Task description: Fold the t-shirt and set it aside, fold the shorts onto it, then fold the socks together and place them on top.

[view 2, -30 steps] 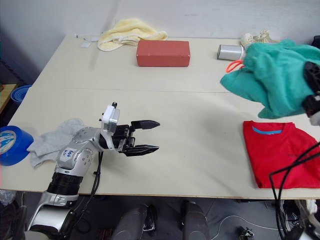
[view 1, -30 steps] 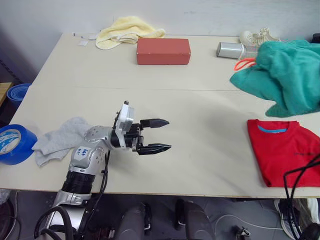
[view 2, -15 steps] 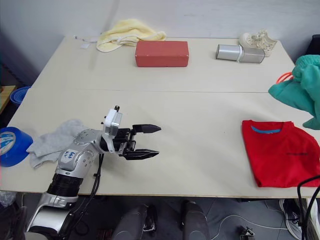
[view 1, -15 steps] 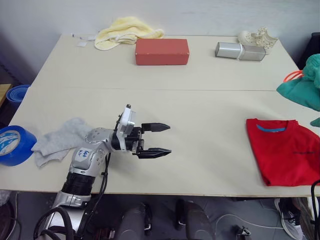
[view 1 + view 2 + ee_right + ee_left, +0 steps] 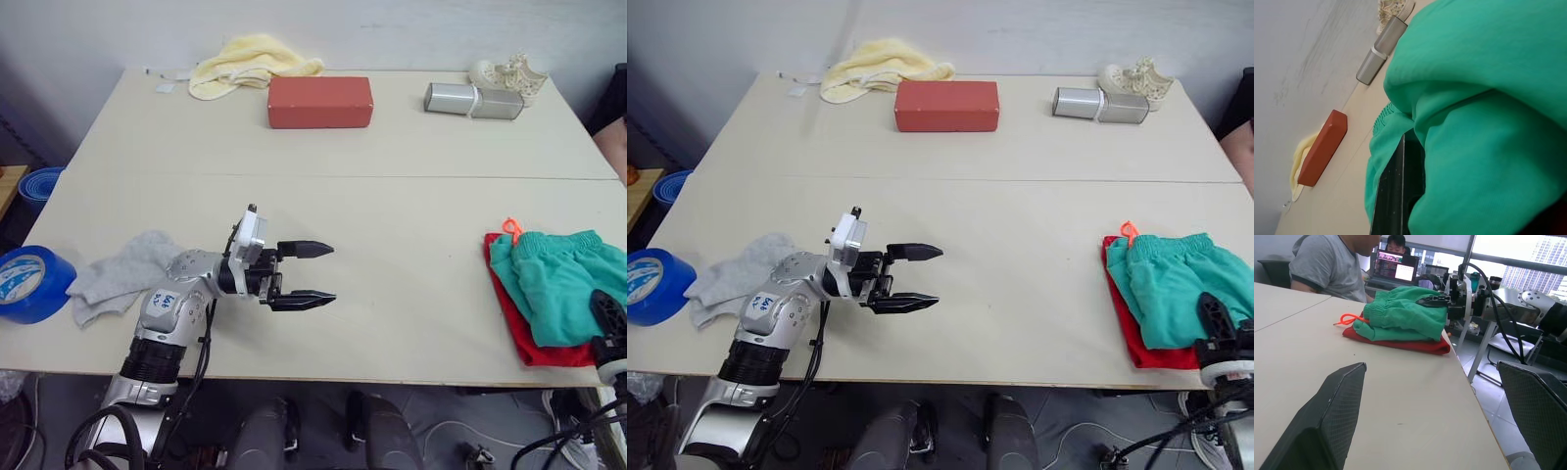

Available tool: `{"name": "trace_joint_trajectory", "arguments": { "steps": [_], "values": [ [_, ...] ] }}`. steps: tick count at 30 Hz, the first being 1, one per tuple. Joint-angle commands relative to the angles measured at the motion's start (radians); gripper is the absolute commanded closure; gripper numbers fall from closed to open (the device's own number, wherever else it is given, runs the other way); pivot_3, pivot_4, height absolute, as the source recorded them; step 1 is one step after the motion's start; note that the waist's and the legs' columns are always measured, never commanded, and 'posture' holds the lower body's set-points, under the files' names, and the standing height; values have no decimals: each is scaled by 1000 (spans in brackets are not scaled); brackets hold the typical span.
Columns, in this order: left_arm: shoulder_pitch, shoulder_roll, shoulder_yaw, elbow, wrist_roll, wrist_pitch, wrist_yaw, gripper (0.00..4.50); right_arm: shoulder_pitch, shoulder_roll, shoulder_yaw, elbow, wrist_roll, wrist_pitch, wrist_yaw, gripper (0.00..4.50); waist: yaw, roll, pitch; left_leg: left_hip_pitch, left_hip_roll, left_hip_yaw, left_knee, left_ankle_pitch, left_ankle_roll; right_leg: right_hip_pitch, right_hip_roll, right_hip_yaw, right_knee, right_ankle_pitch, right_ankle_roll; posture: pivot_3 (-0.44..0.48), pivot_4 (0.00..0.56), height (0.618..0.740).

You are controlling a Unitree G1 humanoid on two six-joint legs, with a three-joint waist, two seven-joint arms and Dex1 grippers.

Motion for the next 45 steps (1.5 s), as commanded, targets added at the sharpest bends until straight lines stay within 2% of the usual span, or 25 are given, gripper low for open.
{"name": "trace_joint_trajectory", "arguments": {
  "steps": [1, 5, 11, 13, 14, 15, 16, 21, 25, 27, 28, 31, 34, 37, 39, 41, 45],
  "values": [
    [5, 3, 11, -40, 0, -19, 5, 20, 19, 14, -13, -20, 6, -48, -37, 4500, 2, 0, 0, 0, 0, 0, 0, 0, 0, 0, 0, 0, 0, 0, 0, 0, 150, 740],
    [7, -8, 1, -38, 4, -31, 3, 20, 43, -6, -5, 6, 6, -39, -105, 4500, 10, 0, 0, 0, 0, 0, 0, 0, 0, 0, 0, 0, -1, 0, 0, 0, 150, 740],
    [2, -16, -1, -24, 10, -45, -2, 20, 43, -49, 1, 74, -67, -44, -129, 4500, 10, 0, 0, 0, 0, 0, 0, 0, 0, 0, 0, 0, -1, 0, 0, 0, 150, 740],
    [1, -17, -1, -20, 11, -51, -3, 20, 46, -53, 7, 88, -50, -30, -152, 4500, 11, 0, 0, 0, 0, 0, 0, 0, 0, 0, 0, 0, -1, 0, 0, 0, 150, 740],
    [2, -18, 0, -19, 11, -54, -2, 20, 56, -50, 13, 80, 46, 1, -156, 4500, 11, 0, 0, 0, 0, 0, 0, 0, 0, 0, 0, 0, -1, 0, 0, 0, 150, 740],
    [4, -20, 1, -18, 12, -57, 0, 0, 64, -59, 21, 58, 15, 4, -128, 4024, 11, 0, 0, 0, 0, 0, 0, 0, 0, 0, 0, 0, -1, 0, 0, 0, 150, 740],
    [6, -22, 0, -21, 14, -59, 3, 0, 76, -67, 16, 50, -6, 3, -156, 3818, 10, 0, 0, 0, 0, 0, 0, 0, 0, 0, 0, 0, -1, 0, 0, 0, 150, 740],
    [10, -17, 5, -22, 17, -64, 0, 0, 239, -173, -79, 20, 71, 99, -103, 2093, 13, 2, 0, -1, 0, 0, 0, -1, 2, 0, 0, 0, -2, 0, 0, 0, 150, 740],
    [7, -19, 1, 9, 31, -88, -10, 0, 378, -246, -160, 47, 64, 154, -9, 668, 14, 1, 1, -1, 0, 0, 0, -3, 5, 1, 0, 0, -4, 0, 0, 0, 150, 740],
    [2, -26, -1, 24, 36, -99, -9, 0, 441, -277, -190, 40, -20, 159, 104, 14, 14, 1, 1, -1, 0, 0, 0, -5, 8, 1, 1, 0, -4, 0, 1, 0, 150, 740],
    [1, -27, -2, 28, 37, -102, -9, 0, 466, -292, -195, 33, -63, 161, 152, 14, 14, 2, 0, -1, 0, 0, 0, -6, 9, 2, 1, 0, -5, 0, 1, 0, 150, 740],
    [-4, -24, -8, 48, 51, -119, -18, 0, 602, -323, -186, -60, -360, 47, 436, 14, 14, 4, 0, -1, 0, 1, 0, -8, 5, 2, 1, 0, -6, 1, 2, 0, 150, 740],
    [-11, -13, -4, 77, 67, -118, -19, 0, 640, -355, -209, -128, -676, -246, 733, 14, 10, 3, 0, -1, 0, 1, 0, -9, 4, 2, 2, -1, -7, 0, 2, 0, 150, 740],
    [-15, 0, 1, 86, 84, -118, -12, 0, 592, -440, -289, -164, -729, -273, 798, 14, 6, 1, 1, 0, 0, 3, 1, -9, 4, 2, 3, 0, -7, 0, 3, 0, 150, 740],
    [-12, 12, 12, 82, 78, -106, -13, 0, 543, -488, -316, -216, -687, -231, 790, 14, 12, -1, 2, 0, 0, 2, 1, -9, 3, 2, 2, 0, -7, 0, 3, 0, 150, 740],
    [-4, 25, 24, 61, 73, -77, 9, 0, 459, -551, -233, -279, -706, -220, 792, 14, 13, -2, 3, 0, 0, 1, 1, -8, 2, 2, 2, 0, -6, 1, 3, 0, 150, 740],
    [-2, 25, 62, 40, 85, -100, 79, 0, 100, -548, 160, -246, -892, -315, 700, 14, 11, -8, 3, 1, 1, 0, 1, -4, -5, 2, 1, -1, -5, 1, 1, 0, 150, 740]
  ]
}}
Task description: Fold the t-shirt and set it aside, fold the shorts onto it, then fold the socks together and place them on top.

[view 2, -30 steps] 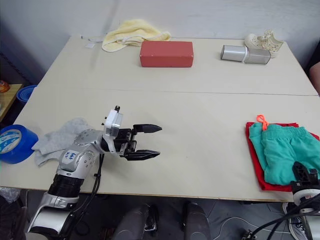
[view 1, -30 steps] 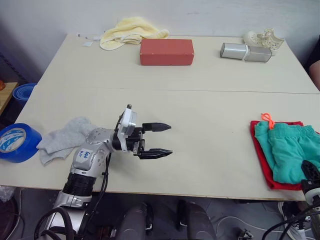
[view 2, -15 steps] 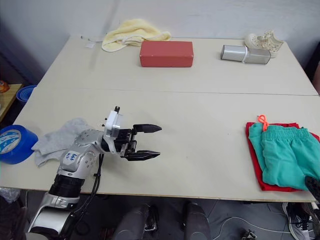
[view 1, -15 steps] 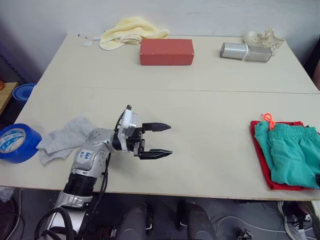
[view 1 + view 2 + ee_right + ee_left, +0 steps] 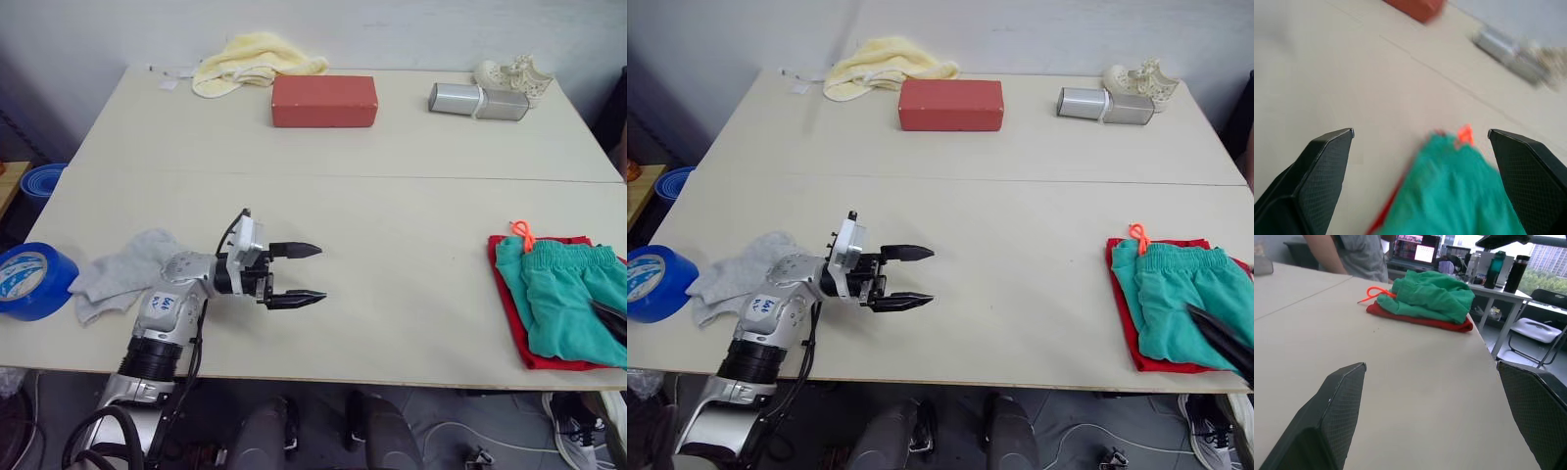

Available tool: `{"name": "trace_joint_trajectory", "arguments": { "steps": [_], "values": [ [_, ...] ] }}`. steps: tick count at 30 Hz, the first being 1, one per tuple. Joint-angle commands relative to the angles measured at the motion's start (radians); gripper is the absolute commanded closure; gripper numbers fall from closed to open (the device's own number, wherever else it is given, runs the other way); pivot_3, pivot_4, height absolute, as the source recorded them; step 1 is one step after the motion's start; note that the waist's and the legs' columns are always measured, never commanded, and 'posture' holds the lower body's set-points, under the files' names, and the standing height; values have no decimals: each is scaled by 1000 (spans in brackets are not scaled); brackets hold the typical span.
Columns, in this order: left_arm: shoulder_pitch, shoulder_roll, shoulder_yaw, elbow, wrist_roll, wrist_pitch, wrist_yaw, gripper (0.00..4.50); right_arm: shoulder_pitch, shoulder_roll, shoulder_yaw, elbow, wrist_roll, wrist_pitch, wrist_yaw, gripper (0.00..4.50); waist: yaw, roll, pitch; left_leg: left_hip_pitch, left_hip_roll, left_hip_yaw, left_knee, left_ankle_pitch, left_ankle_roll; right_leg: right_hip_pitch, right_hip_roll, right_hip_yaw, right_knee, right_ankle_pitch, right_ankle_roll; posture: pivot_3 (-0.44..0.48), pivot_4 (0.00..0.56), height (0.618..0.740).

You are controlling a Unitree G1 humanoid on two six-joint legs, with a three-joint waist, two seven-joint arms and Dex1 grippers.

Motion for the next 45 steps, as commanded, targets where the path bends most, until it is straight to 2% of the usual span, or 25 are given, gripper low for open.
{"name": "trace_joint_trajectory", "arguments": {
  "steps": [1, 4, 7, 11, 16, 18, 20, 21, 23, 29, 32, 34, 36, 39, 41, 43, 45],
  "values": [
    [-4, 5, 36, -41, 7, -24, 44, 0, -185, 31, 270, 32, -153, -45, -76, 14, 0, 0, 0, 0, 0, 0, 0, 0, 0, 0, -1, 0, 0, 0, 0, 0, 150, 740],
    [8, 24, 52, -61, 11, -27, 68, 0, -309, 81, 461, 92, -253, -19, -113, 14, 8, 1, 0, -1, -1, 0, 1, 3, 4, -1, -1, -2, 0, 0, 0, 0, 150, 740],
    [43, 58, 89, -91, 8, -35, 79, 0, -399, 121, 596, 156, -363, -18, -145, 14, 1, 0, 0, -3, -1, 0, 1, 3, 4, -1, -2, -3, 0, 0, 0, 0, 150, 740],
    [101, 100, 124, -117, 10, -50, 84, 0, -460, 136, 699, 244, -448, -88, -72, 14, -3, 0, 0, -2, -1, 1, 2, 3, 4, 0, -1, -2, 2, 0, 0, 0, 150, 740],
    [171, 125, 168, -145, -3, -45, 113, 0, -528, 160, 752, 296, -454, -98, -16, 14, -2, 0, 0, 0, -1, 1, 2, 4, 3, 0, -2, -2, 4, 0, 0, 0, 150, 740],
    [205, 129, 188, -164, -2, -49, 132, 0, -545, 175, 769, 309, -462, -109, -6, 14, -4, 1, 0, 0, -3, -7, 1, 4, 2, 5, -3, -9, 3, 0, 0, 0, 150, 740],
    [254, 133, 220, -183, 10, -77, 159, 0, -558, 202, 775, 310, -471, -127, -16, 14, -13, 4, 2, -2, -9, -29, 0, 10, 6, 20, -8, -32, 0, 0, 1, 0, 150, 740],
    [281, 136, 241, -190, 19, -99, 174, 0, -561, 216, 773, 310, -497, -150, -38, 14, -16, 4, 3, -2, -12, -35, 0, 12, 5, 21, -10, -37, 0, 0, 2, 0, 150, 740],
    [332, 146, 287, -197, 30, -133, 197, 0, -557, 229, 768, 313, -542, -205, -54, 14, -12, 5, 4, -2, -11, -33, 0, 12, 3, 20, -10, -33, 2, -2, 1, 0, 150, 740],
    [535, 171, 472, -225, -4, -135, 271, 0, -426, 245, 689, 314, -313, -439, 258, 14, 0, 5, 4, 0, -9, -31, 0, 8, -1, 19, -10, -32, -1, -3, 0, 0, 150, 740],
    [739, 135, 664, -213, -22, -163, 320, 0, -340, 219, 680, 392, -343, -569, 385, 14, -3, 5, 4, 0, -9, -30, 0, 7, -1, 19, -11, -30, -1, -3, 0, 0, 150, 740],
    [835, 109, 751, -207, -48, -169, 340, 0, -324, 208, 682, 417, -319, -605, 454, 14, -13, 4, 5, 2, -8, -28, 0, 3, 0, 20, -11, -29, -2, -4, -1, 0, 150, 740],
    [885, 93, 792, -206, -59, -170, 359, 0, -338, 218, 671, 417, -285, -594, 446, 14, -16, 3, 6, 2, -8, -28, 0, 0, 4, 20, -11, -29, -2, -4, -1, 0, 150, 740],
    [958, 70, 847, -202, -102, -134, 364, 0, -359, 212, 676, 430, -281, -607, 475, 14, -11, 4, 6, 3, -6, -29, 0, 1, 3, 21, -11, -29, -3, -6, -4, 0, 150, 740],
    [979, 63, 860, -221, -149, -81, 378, 0, -374, 214, 681, 441, -283, -609, 483, 14, -4, 4, 6, 2, -4, -29, 0, 1, 3, 21, -10, -29, -6, -12, -14, 0, 150, 740],
    [977, 64, 871, -279, -226, 19, 431, 0, -390, 216, 690, 443, -279, -605, 493, 14, 1, 4, 6, 2, -4, -30, -1, 0, 2, 21, -9, -28, -6, -17, -21, 0, 150, 740],
    [958, 79, 891, -316, -332, 152, 512, 0, -405, 216, 701, 434, -276, -603, 506, 14, 4, 4, 6, 2, -4, -30, -1, -1, 1, 20, -10, -29, -4, -17, -18, 0, 150, 740]
  ]
}}
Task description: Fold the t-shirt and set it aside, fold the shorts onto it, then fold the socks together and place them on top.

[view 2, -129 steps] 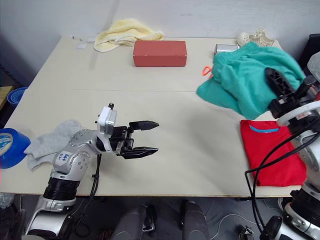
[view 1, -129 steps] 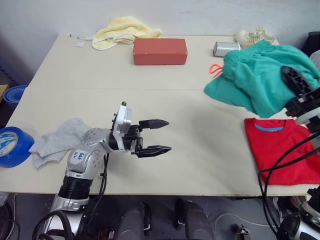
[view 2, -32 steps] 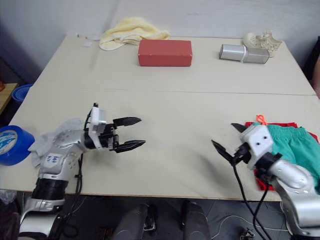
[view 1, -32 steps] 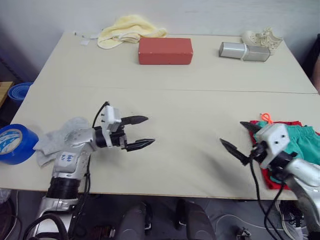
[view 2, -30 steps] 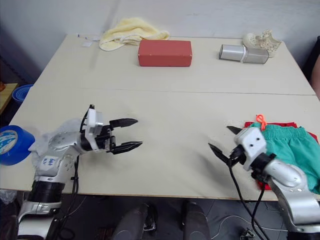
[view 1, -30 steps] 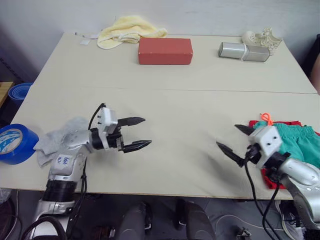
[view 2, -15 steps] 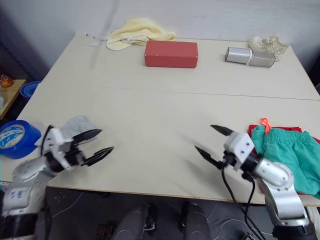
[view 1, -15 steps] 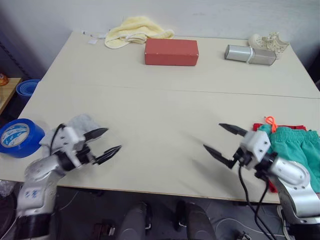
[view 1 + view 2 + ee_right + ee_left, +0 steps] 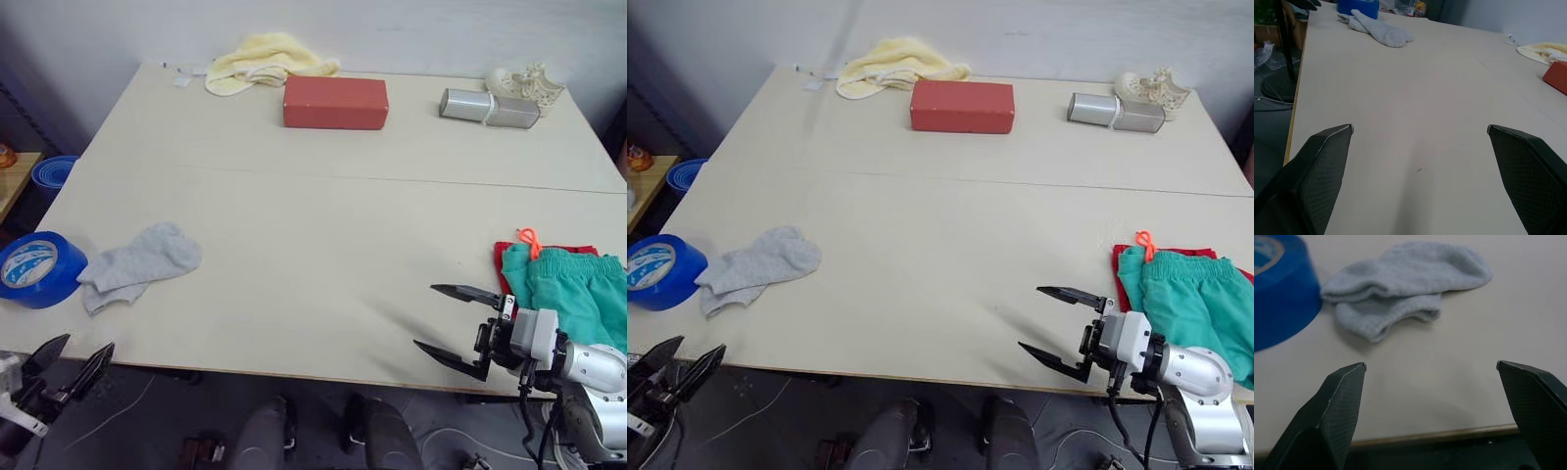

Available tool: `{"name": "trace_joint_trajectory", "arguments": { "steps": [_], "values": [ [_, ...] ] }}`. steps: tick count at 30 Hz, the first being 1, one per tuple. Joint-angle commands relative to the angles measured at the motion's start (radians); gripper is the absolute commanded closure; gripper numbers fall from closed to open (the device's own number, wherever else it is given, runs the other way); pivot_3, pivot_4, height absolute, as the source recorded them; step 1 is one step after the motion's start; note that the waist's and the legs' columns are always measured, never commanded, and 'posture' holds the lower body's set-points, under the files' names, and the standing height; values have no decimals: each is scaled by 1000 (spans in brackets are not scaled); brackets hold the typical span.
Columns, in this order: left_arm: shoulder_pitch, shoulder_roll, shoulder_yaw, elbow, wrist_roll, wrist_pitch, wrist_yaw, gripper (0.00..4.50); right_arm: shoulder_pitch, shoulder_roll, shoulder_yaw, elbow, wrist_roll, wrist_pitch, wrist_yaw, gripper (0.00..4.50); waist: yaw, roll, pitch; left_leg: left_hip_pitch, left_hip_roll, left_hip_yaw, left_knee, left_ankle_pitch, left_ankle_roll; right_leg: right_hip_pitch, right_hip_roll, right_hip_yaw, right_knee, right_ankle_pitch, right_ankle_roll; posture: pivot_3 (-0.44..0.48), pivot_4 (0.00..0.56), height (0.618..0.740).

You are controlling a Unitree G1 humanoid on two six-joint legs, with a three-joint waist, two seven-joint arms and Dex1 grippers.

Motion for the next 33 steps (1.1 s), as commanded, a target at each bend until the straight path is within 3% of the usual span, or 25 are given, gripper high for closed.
{"name": "trace_joint_trajectory", "arguments": {
  "steps": [1, 6, 11, 17, 24, 29, 33],
  "values": [
    [-25, 34, 60, -101, -208, 223, 136, 0, -22, -3, 7, -25, 26, -6, 24, 14, 0, 0, 0, 0, 0, 0, 0, -1, -1, 0, 0, 0, 1, 6, 10, 0, 150, 740],
    [-102, 105, 77, -122, -459, 534, 389, 0, -68, -6, 41, -59, 26, 12, 35, 14, -5, 1, 0, 1, 0, 0, 0, 2, -9, -1, 0, -2, 6, 7, 12, 0, 150, 740],
    [-180, 134, 59, -70, -670, 724, 626, 0, -107, -12, 34, -81, 35, 63, 9, 14, -7, 1, 1, 3, 0, 1, 1, 2, -9, 0, 1, -1, 8, 7, 12, 0, 150, 740],
    [-302, 116, 27, 15, -867, 767, 873, 0, -119, -15, 35, -83, 27, 72, 9, 14, 1, 1, 1, 8, 0, 1, 1, 1, -10, 3, 0, 0, 10, 6, 11, 0, 150, 740],
    [-532, 51, -45, 135, -1018, 656, 1177, 0, -117, -4, 43, -107, 10, 79, -29, 14, 6, 3, 0, 10, 0, 1, 0, 2, -11, 4, 0, 1, 12, 6, 10, 0, 150, 740],
    [-608, 39, -98, 194, -1043, 640, 1282, 0, -126, 10, 58, -124, -5, 92, -70, 14, 8, 3, -1, 11, 0, 3, 0, 5, -15, 4, 0, 1, 14, 6, 10, 0, 150, 740],
    [-623, 18, -114, 229, -1009, 604, 1329, 993, -120, 17, 55, -141, -9, 103, -102, 0, 12, 5, -2, 11, -1, 3, 0, 5, -15, 4, 0, 2, 15, 6, 10, 0, 150, 740]
  ]
}}
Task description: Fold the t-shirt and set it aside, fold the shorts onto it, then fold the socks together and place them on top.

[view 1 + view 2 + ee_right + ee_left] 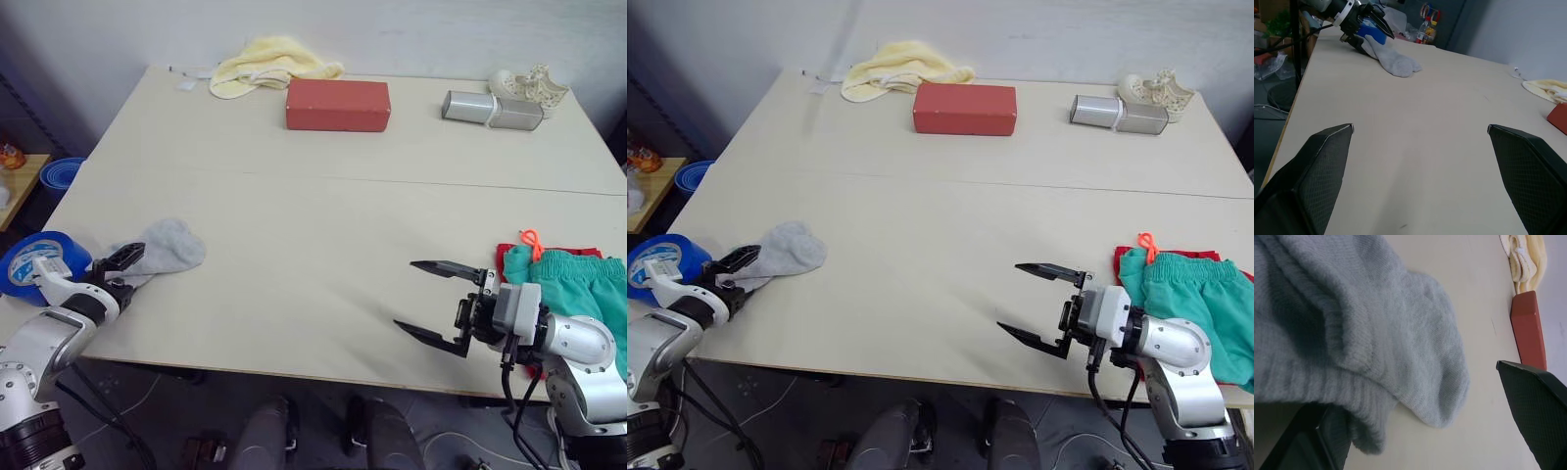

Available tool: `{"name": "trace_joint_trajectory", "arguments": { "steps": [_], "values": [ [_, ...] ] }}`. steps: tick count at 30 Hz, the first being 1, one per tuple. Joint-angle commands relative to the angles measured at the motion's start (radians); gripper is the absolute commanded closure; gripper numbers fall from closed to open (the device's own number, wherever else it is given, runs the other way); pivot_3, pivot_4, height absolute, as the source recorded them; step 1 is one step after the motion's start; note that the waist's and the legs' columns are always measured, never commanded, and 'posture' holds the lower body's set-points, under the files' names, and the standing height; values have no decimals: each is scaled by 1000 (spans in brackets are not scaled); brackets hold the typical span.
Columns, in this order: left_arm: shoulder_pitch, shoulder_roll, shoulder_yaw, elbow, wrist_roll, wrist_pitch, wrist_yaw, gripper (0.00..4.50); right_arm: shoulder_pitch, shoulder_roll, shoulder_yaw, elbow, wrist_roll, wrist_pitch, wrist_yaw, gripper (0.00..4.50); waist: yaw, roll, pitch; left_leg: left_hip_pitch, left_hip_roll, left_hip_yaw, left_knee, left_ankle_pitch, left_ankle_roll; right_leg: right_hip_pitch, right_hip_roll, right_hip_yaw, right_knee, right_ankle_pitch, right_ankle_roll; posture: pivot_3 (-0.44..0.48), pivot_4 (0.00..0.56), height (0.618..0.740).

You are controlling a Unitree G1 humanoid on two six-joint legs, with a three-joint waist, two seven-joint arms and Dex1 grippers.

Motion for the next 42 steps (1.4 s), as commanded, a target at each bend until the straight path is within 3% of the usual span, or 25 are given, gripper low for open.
{"name": "trace_joint_trajectory", "arguments": {
  "steps": [1, 11, 18, 22, 26, 34, 36, 39, 42],
  "values": [
    [8, -19, -41, 51, 30, -7, 33, 1291, 9, 3, -10, -53, 6, 5, -24, 0, 3, 1, -1, 0, 0, 0, 0, 0, 0, 0, 0, 0, 0, 0, 0, 0, 150, 740],
    [-37, -44, -70, 89, 104, -32, -50, 4454, 67, 0, -26, -84, -9, 14, -74, 0, 21, 2, -1, 0, 0, 0, 0, -1, 1, 0, 0, 1, 0, 0, 0, 0, 150, 740],
    [-26, 30, -166, 33, 210, 69, -288, 4454, 121, -21, -61, -101, -17, 11, -94, 0, 36, 1, -1, -1, 0, 1, -1, -1, 1, -1, 0, 1, -2, 0, 0, 0, 150, 740],
    [-64, 106, -300, -33, 276, 180, -504, 4454, 169, -48, -120, -102, -12, 10, -90, 0, 38, 1, 0, -2, 0, 1, -4, -3, 4, -2, 0, 1, -6, 0, 0, 0, 150, 740],
    [-136, 123, -418, -80, 286, 283, -625, 4454, 211, -60, -161, -116, -4, 14, -90, 0, 32, 0, 0, -2, 0, 2, -11, 0, -1, -3, 1, 0, -11, 0, 0, 0, 150, 740],
    [-395, 2, -743, -21, 569, 281, -876, 4454, 323, -63, -233, -181, -7, 27, -105, 0, 21, -2, 1, -1, 1, 4, -13, 2, -2, -2, 9, -1, -11, -2, 0, 0, 150, 740],
    [-423, -24, -774, -7, 613, 270, -929, 4454, 345, -57, -241, -198, -8, 30, -110, 0, 15, -4, 2, -1, 1, 5, -13, 2, -3, -2, 9, 1, -11, -2, 0, 0, 150, 740],
    [-453, -112, -786, 27, 673, 249, -918, 4454, 410, -54, -246, -243, -11, 31, -107, 0, 13, -4, 2, 0, 1, 4, -13, 3, -4, -2, 9, 1, -9, -2, 0, 0, 150, 740],
    [-434, -141, -794, 18, 715, 276, -918, 4454, 435, -50, -273, -249, -13, 34, -126, 0, 10, -5, 3, 0, 2, 4, -12, 3, -4, -2, 9, 1, -9, -2, 0, 0, 150, 740]
  ]
}}
